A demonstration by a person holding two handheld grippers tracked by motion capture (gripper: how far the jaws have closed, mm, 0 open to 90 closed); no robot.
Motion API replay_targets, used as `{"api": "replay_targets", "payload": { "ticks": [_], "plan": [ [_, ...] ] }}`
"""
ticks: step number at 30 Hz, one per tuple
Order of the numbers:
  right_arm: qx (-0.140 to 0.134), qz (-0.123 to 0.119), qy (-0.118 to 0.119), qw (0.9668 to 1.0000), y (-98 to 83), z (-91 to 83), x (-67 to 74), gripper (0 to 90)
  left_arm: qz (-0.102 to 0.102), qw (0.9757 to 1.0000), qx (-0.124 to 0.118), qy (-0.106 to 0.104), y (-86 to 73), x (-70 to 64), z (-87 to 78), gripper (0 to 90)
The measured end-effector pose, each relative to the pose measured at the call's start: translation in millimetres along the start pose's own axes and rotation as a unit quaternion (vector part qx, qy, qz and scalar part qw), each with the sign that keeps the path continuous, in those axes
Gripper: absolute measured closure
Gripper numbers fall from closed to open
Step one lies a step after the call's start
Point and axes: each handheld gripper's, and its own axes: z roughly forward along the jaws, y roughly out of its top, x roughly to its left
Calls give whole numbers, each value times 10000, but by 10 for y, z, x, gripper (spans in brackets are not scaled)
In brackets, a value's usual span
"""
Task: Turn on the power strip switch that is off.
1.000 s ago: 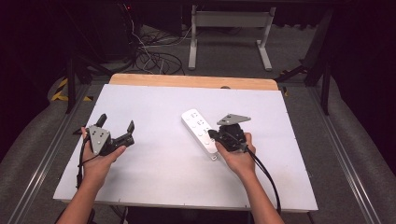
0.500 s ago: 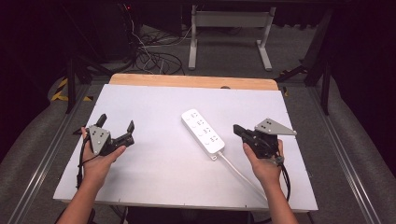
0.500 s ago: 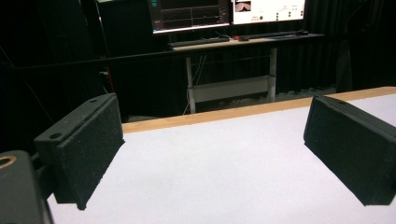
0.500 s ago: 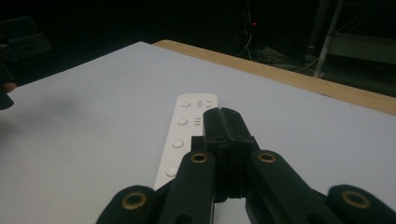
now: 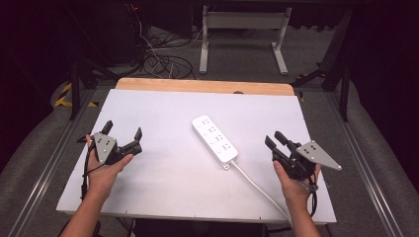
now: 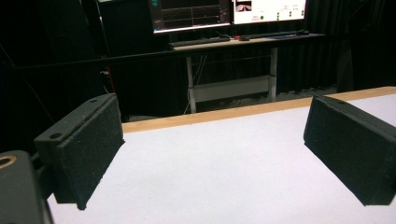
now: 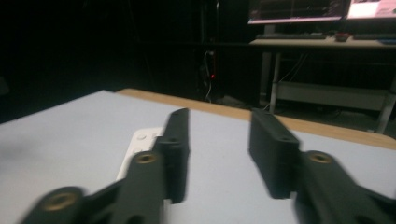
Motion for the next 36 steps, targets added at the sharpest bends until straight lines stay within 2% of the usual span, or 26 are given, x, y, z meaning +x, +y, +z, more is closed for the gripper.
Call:
{"api": "replay_targets", "payload": {
  "ticks": [1, 2, 3, 4, 7, 10, 13, 23, 28, 36],
  "plan": [
    [0, 0, 0, 10000, 0, 0, 0, 488, 0, 10000, 0, 0, 0, 0, 0, 53],
    [-112, 123, -316, 9994, -24, -36, -29, 254, -1, 10000, 6, 5, 0, -1, 1, 53],
    [-132, 222, -373, 9990, -35, -45, -53, 197, 1, 10000, 27, -1, -1, -2, 2, 53],
    [-132, 222, -373, 9990, -35, -45, -53, 197, 10, 10000, 25, 7, 0, -2, 3, 53],
    [-288, 518, -354, 9976, -35, -63, -102, 126, 13, 10000, 21, 3, -1, -2, 3, 54],
    [-295, 481, -366, 9977, -34, -64, -89, 107, -7, 10000, 10, 7, -2, 2, 6, 54],
    [-206, 434, -280, 9985, -39, -39, -60, 97, 1, 10000, 15, 4, 0, 2, 5, 55],
    [-45, 278, -296, 9992, -48, -25, -41, 100, -7, 10000, 15, 0, -5, 2, 19, 56],
    [-62, 292, -269, 9992, -44, -18, -41, 103, 10, 10000, 27, 8, -5, 3, 10, 56],
    [95, 273, -196, 9994, -51, 0, -38, 139, 12, 10000, 22, 5, -7, -1, 15, 56]
  ]
}}
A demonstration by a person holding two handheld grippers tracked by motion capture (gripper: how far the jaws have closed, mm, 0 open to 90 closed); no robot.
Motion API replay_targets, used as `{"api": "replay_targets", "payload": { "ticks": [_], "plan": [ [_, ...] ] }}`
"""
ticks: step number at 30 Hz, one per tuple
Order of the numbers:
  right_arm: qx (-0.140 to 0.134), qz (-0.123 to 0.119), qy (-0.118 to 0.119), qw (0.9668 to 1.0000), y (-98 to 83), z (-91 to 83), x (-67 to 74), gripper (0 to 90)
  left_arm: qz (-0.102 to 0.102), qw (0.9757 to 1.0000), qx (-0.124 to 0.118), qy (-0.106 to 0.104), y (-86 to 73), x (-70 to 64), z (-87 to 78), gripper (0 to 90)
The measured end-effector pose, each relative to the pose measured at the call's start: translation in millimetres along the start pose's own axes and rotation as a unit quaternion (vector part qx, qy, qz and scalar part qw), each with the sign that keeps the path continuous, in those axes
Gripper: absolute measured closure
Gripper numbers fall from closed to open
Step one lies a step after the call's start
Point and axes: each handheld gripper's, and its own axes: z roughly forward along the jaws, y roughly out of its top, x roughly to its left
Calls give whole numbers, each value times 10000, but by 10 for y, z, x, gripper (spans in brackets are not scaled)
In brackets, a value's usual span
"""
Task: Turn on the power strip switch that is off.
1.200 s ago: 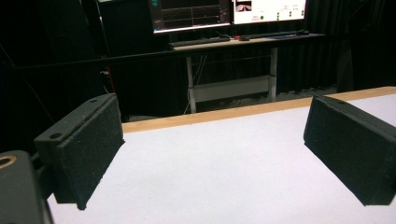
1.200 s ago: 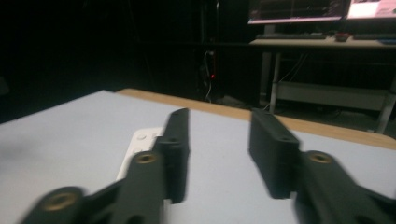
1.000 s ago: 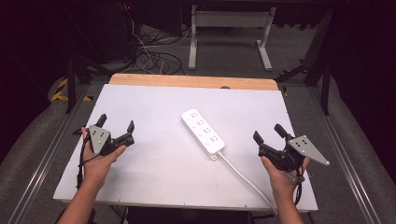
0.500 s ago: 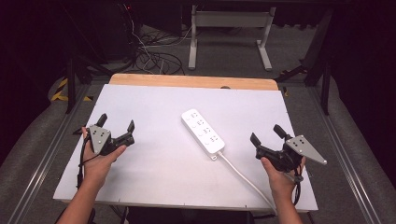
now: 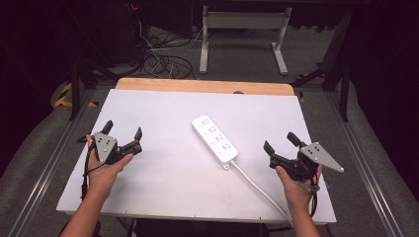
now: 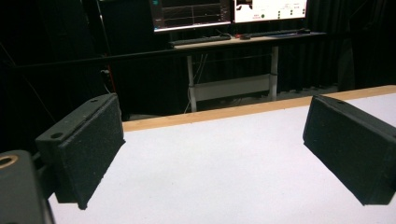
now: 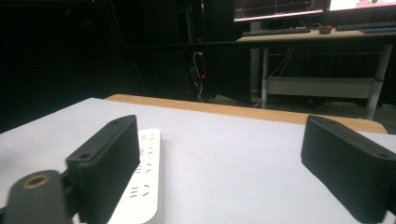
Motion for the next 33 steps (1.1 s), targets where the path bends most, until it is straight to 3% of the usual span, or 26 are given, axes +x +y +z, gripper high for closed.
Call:
{"api": "replay_targets", "payload": {
  "ticks": [33],
  "plan": [
    [232, -53, 103, 9997, 4, 40, 43, 174, 13, 10000, 5, -24, -2, 6, -15, 73]
  ]
}}
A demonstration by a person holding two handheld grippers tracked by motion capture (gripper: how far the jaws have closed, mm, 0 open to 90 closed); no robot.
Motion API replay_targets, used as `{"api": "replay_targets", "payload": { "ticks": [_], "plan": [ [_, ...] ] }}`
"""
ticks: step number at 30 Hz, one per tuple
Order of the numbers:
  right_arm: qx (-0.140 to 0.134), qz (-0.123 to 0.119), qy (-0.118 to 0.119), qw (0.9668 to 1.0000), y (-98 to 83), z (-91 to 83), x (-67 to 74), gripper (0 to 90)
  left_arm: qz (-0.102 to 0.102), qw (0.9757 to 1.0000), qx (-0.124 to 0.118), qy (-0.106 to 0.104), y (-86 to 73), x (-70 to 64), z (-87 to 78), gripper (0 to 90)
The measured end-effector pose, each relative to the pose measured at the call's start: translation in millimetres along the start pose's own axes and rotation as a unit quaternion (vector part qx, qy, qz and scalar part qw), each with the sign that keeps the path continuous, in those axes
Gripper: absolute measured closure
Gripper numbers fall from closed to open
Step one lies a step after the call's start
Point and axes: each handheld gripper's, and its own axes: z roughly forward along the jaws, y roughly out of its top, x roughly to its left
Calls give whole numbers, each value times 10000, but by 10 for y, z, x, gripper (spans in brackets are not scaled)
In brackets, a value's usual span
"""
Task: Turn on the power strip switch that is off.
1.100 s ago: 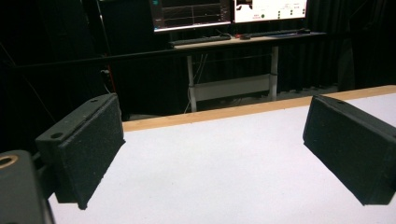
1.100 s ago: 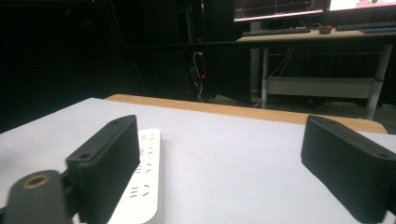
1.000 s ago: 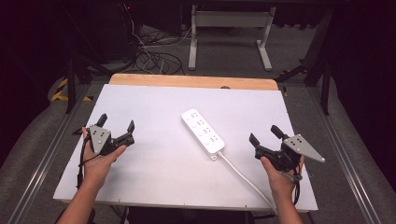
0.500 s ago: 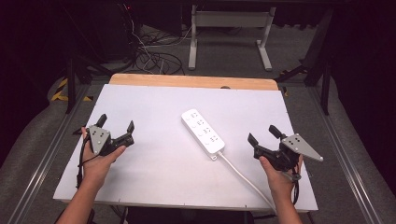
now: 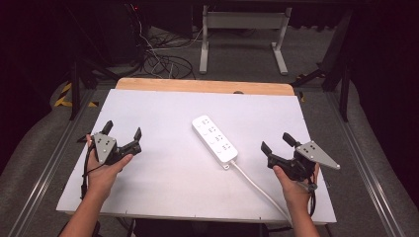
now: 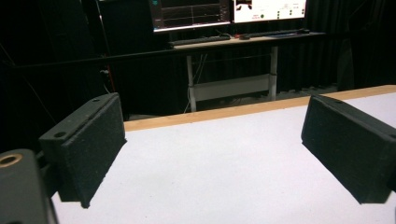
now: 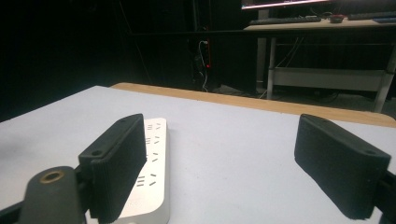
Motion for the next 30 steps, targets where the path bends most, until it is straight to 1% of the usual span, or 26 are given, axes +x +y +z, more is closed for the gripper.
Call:
{"api": "replay_targets", "payload": {
  "ticks": [9, 11, 19, 23, 25, 30],
  "plan": [
    [66, 20, 52, 10000, -4, 3, -4, 191, -33, 10000, -41, 39, 3, 11, 8, 74],
    [96, 26, 59, 9999, -7, 10, -10, 194, -36, 10000, -19, 53, 1, 14, 8, 74],
    [84, 5, 66, 9999, -3, 14, -3, 195, -4, 10000, -25, 65, 4, 16, -5, 69],
    [74, 14, 80, 9999, -4, 28, 0, 178, -35, 10000, -15, 81, 5, 22, -6, 46],
    [68, 5, 79, 9999, -4, 28, 0, 176, -7, 9999, -23, 112, 5, 24, -6, 42],
    [63, 16, 70, 10000, -3, 25, -3, 154, -20, 9999, -38, 111, 5, 21, -1, 32]
  ]
}}
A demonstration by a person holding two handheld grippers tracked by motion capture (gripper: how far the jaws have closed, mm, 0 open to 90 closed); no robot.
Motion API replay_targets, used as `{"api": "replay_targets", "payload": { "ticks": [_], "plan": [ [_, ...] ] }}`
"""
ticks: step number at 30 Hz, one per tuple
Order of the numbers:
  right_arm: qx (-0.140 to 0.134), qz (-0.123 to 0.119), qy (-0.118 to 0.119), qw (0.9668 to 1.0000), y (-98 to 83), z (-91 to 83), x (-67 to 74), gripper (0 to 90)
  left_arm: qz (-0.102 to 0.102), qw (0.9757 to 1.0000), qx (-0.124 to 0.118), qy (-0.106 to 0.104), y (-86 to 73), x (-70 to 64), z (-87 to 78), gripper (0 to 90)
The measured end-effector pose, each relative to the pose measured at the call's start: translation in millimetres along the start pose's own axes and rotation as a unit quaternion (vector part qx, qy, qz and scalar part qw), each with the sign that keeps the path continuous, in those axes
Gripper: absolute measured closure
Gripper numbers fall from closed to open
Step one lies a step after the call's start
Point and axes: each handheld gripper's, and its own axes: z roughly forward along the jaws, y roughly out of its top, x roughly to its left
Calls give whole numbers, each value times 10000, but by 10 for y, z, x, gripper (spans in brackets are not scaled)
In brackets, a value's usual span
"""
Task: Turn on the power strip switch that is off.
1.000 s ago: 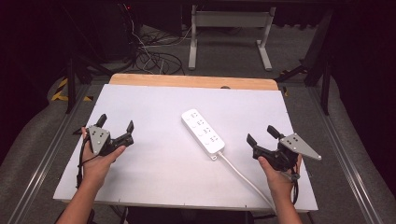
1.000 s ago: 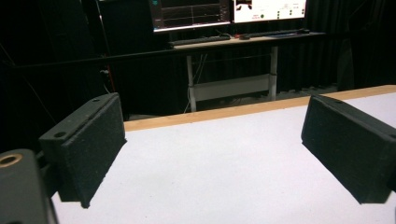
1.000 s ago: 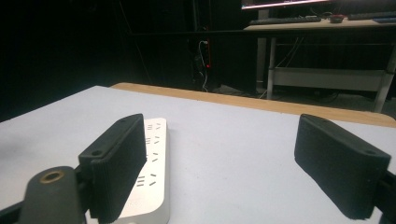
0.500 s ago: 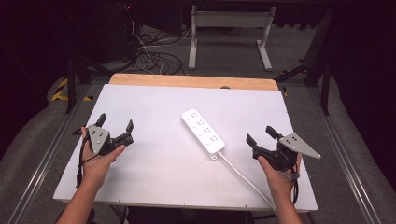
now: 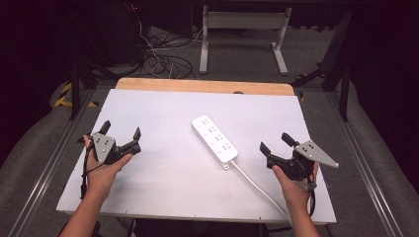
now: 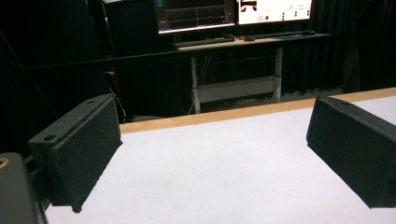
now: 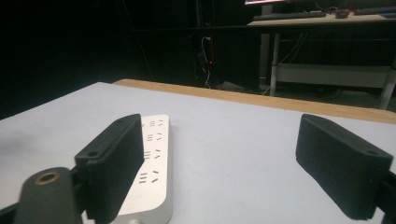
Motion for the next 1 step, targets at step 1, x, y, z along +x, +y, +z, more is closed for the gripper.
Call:
{"api": "replay_targets", "payload": {
  "ticks": [1],
  "plan": [
    [-12, -7, 1, 10000, 0, 0, -1, 146, 1, 10000, 10, 8, 0, 1, 0, 30]
  ]
}}
